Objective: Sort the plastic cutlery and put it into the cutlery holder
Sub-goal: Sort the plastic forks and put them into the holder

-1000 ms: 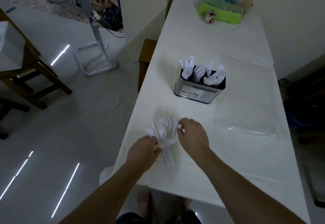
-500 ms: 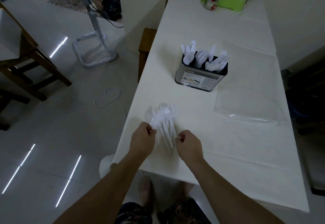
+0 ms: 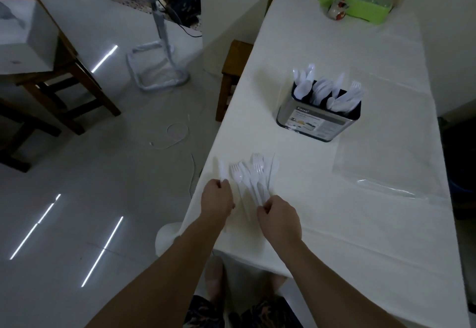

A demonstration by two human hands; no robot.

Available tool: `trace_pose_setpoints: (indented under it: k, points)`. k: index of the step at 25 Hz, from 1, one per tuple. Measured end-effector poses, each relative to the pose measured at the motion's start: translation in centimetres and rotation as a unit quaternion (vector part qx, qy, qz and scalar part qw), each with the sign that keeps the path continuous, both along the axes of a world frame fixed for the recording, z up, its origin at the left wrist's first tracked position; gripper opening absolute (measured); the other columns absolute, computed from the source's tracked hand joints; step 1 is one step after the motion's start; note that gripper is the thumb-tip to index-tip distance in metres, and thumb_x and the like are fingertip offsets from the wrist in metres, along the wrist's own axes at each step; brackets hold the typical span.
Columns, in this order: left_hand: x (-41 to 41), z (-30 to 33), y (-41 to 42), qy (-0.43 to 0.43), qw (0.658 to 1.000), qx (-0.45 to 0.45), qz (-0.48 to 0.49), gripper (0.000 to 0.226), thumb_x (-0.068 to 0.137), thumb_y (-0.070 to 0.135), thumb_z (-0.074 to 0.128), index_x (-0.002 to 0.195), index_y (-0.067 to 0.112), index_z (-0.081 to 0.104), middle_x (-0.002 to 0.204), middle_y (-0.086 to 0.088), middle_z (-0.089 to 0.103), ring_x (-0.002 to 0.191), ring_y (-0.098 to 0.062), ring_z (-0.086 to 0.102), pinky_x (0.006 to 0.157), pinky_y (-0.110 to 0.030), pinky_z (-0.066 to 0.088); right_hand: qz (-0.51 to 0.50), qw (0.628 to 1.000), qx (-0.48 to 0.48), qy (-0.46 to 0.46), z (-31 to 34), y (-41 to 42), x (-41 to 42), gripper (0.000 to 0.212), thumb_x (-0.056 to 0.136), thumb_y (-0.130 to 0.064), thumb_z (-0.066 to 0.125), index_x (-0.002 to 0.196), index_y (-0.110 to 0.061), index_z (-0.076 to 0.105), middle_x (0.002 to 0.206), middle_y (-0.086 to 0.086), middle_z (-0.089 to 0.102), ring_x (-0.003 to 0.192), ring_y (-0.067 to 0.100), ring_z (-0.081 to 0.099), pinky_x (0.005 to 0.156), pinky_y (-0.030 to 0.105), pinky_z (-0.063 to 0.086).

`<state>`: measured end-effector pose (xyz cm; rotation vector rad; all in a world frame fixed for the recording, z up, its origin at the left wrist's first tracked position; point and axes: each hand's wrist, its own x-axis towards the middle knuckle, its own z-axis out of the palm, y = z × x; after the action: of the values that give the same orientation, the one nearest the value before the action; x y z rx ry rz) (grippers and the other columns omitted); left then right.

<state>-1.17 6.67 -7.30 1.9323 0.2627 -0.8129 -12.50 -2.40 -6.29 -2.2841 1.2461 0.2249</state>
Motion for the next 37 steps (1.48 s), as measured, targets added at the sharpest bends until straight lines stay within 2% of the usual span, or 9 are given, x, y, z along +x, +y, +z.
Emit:
trace_pose_setpoints:
  k: [3, 9, 14, 17, 21, 26, 31, 33, 37]
  points:
    - [0.0, -0.2, -0.2, -0.010, 0.999, 0.004, -0.033, 0.029, 0.102, 0.024, 0.041, 0.092, 0.004, 0.060, 0.077, -0.011, 0.069, 0.056, -0.017, 0.066, 0.052, -0.028, 0.052, -0.007, 1.000, 0.004, 0.000, 0.1, -0.1, -0.1, 0.013, 0.093, -0.035, 0.057, 0.091, -0.022, 0.060, 0.077, -0.008, 0.062, 0.066, 0.008, 0.056, 0.050, 0.019, 0.036]
    - [0.3, -0.1, -0.2, -0.080, 0.988, 0.077, -0.107, 0.032, 0.098, 0.031, 0.049, 0.079, 0.010, 0.064, 0.073, -0.010, 0.071, 0.068, -0.023, 0.070, 0.070, -0.040, 0.060, -0.021, 0.999, 0.013, -0.029, 0.1, -0.4, -0.7, 0.013, 0.092, -0.034, 0.057, 0.092, -0.021, 0.059, 0.074, -0.009, 0.061, 0.066, 0.008, 0.057, 0.054, 0.024, 0.044]
    - [0.6, -0.1, -0.4, -0.040, 0.995, 0.055, -0.072, 0.023, 0.099, 0.028, 0.048, 0.085, 0.015, 0.061, 0.078, -0.007, 0.070, 0.071, -0.022, 0.071, 0.073, -0.043, 0.062, -0.020, 0.999, -0.027, -0.005, 0.4, -0.3, -0.7, 0.021, 0.094, -0.038, 0.056, 0.104, -0.020, 0.056, 0.086, -0.009, 0.061, 0.069, 0.007, 0.056, 0.051, 0.020, 0.039]
    - [0.7, 0.3, -0.1, -0.024, 0.997, 0.039, -0.057, 0.022, 0.099, 0.025, 0.047, 0.085, 0.014, 0.060, 0.078, -0.008, 0.071, 0.068, -0.020, 0.071, 0.071, -0.039, 0.062, 0.032, 0.996, -0.086, 0.002, 0.3, 0.3, -0.1, 0.024, 0.093, -0.042, 0.058, 0.108, -0.024, 0.055, 0.099, -0.006, 0.058, 0.078, 0.010, 0.057, 0.062, 0.023, 0.049]
    - [0.5, 0.3, 0.3, -0.021, 0.997, 0.025, -0.066, 0.024, 0.099, 0.022, 0.047, 0.085, 0.010, 0.062, 0.076, -0.010, 0.072, 0.065, -0.020, 0.069, 0.068, -0.035, 0.060, 0.090, 0.990, -0.094, 0.044, -0.2, 1.0, 1.0, 0.020, 0.095, -0.037, 0.053, 0.104, -0.023, 0.065, 0.098, -0.004, 0.061, 0.083, 0.013, 0.061, 0.070, 0.027, 0.055]
    - [0.2, 0.7, 0.4, 0.022, 0.999, -0.029, -0.032, 0.023, 0.100, 0.018, 0.048, 0.094, 0.003, 0.064, 0.081, -0.015, 0.072, 0.064, -0.020, 0.069, 0.057, -0.029, 0.054, 0.015, 0.998, -0.040, 0.044, -0.3, 1.3, 1.5, 0.020, 0.090, -0.037, 0.053, 0.087, -0.021, 0.066, 0.078, -0.005, 0.062, 0.065, 0.013, 0.060, 0.059, 0.027, 0.053]
    - [-0.7, 1.2, -0.6, 0.055, 0.996, -0.067, -0.008, 0.017, 0.101, 0.019, 0.050, 0.098, 0.008, 0.063, 0.083, -0.011, 0.072, 0.075, -0.025, 0.073, 0.074, -0.044, 0.062, -0.033, 0.999, -0.013, 0.001, 0.2, 1.5, 1.1, 0.021, 0.090, -0.029, 0.053, 0.073, -0.019, 0.061, 0.064, -0.006, 0.057, 0.054, 0.009, 0.053, 0.045, 0.023, 0.037]
    - [-0.9, 1.3, -0.9, 0.055, 0.996, -0.068, -0.007, 0.020, 0.102, 0.021, 0.048, 0.098, 0.009, 0.062, 0.084, -0.010, 0.072, 0.075, -0.024, 0.073, 0.076, -0.044, 0.062, -0.033, 0.999, -0.004, -0.030, 0.4, 1.6, 1.0, 0.023, 0.092, -0.029, 0.053, 0.073, -0.019, 0.062, 0.064, -0.006, 0.058, 0.054, 0.008, 0.055, 0.046, 0.025, 0.044]
    - [-1.0, 1.7, -1.2, 0.046, 0.997, -0.068, -0.010, 0.028, 0.100, 0.031, 0.049, 0.093, 0.008, 0.065, 0.084, -0.009, 0.073, 0.075, -0.021, 0.071, 0.072, -0.036, 0.059, 0.016, 0.998, 0.039, -0.056, 0.1, 2.5, 0.9, 0.026, 0.097, -0.034, 0.050, 0.086, -0.020, 0.069, 0.074, -0.005, 0.064, 0.063, 0.008, 0.061, 0.062, 0.026, 0.056]
